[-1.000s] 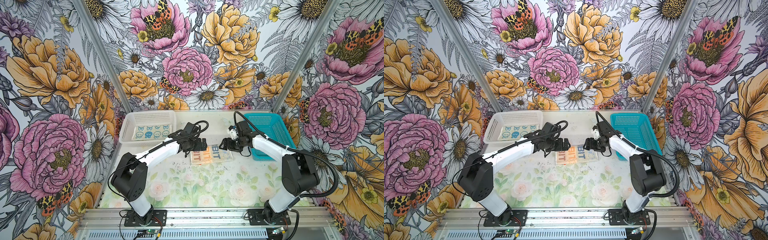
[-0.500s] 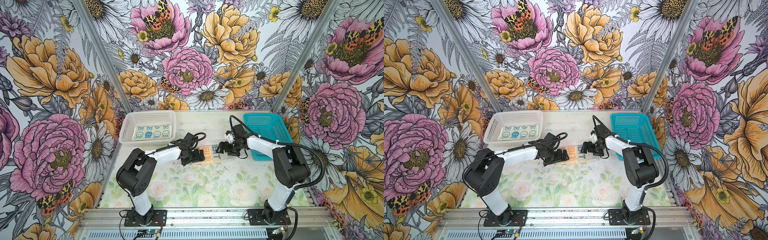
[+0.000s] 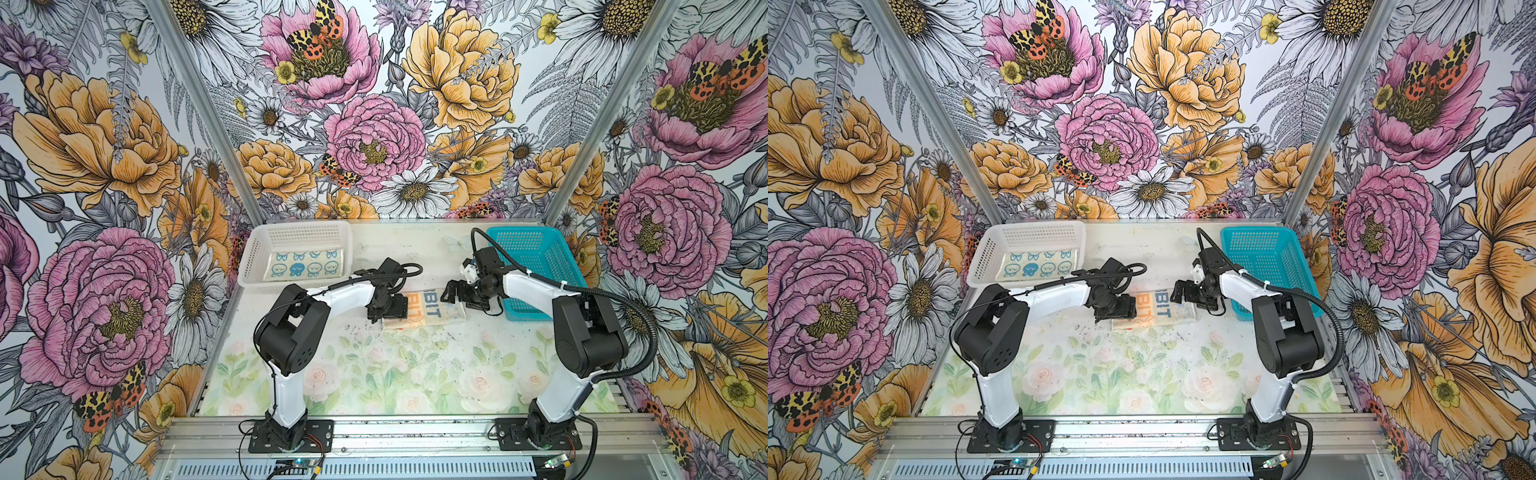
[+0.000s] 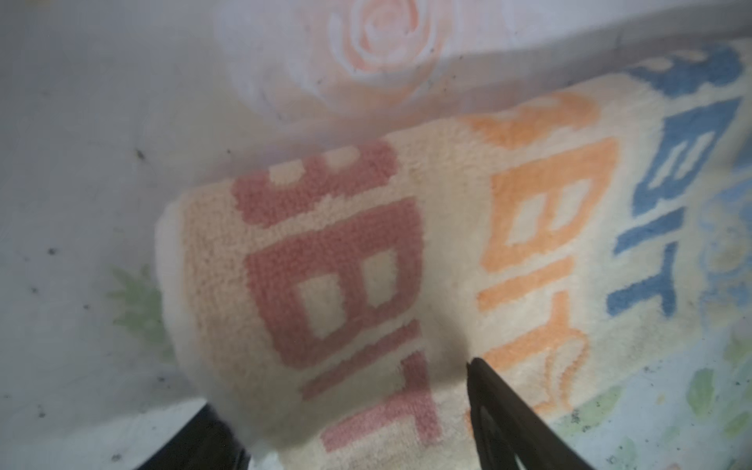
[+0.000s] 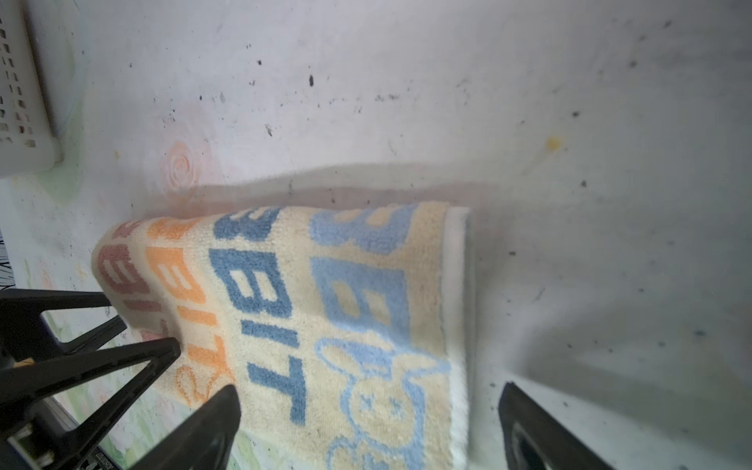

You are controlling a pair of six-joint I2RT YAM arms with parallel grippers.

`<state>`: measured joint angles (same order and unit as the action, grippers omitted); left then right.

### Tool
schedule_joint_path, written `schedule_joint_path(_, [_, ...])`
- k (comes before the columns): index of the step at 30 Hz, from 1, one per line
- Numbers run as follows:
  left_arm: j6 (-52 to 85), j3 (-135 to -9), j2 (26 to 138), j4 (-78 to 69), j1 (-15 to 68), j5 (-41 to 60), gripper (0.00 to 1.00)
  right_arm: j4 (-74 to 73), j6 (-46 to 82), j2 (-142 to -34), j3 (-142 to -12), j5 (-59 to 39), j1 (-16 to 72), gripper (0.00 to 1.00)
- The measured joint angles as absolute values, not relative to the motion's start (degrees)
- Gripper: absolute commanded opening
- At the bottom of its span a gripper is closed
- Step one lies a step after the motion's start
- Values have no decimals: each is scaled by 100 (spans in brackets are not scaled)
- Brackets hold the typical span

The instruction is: Fold and stack the towels

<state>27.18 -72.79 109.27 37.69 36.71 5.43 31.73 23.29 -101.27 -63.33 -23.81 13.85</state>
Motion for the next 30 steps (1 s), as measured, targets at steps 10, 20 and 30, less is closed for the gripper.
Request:
schedule_joint_path(10, [2521,-7664,11281,4132,3813,23,15,3089,2311,-10127,-6198,-2383,1385,99])
schedule_joint_path(20, [1688,-9124,11616,5745,3658,-1149,0,3055,2307,-10127,-6287,-2405,1577,99])
schedule_joint_path(30, [482,-11017,11587,7024,2928,-3133,0,3006,2309,-10213,-7264,-2495,1820,99])
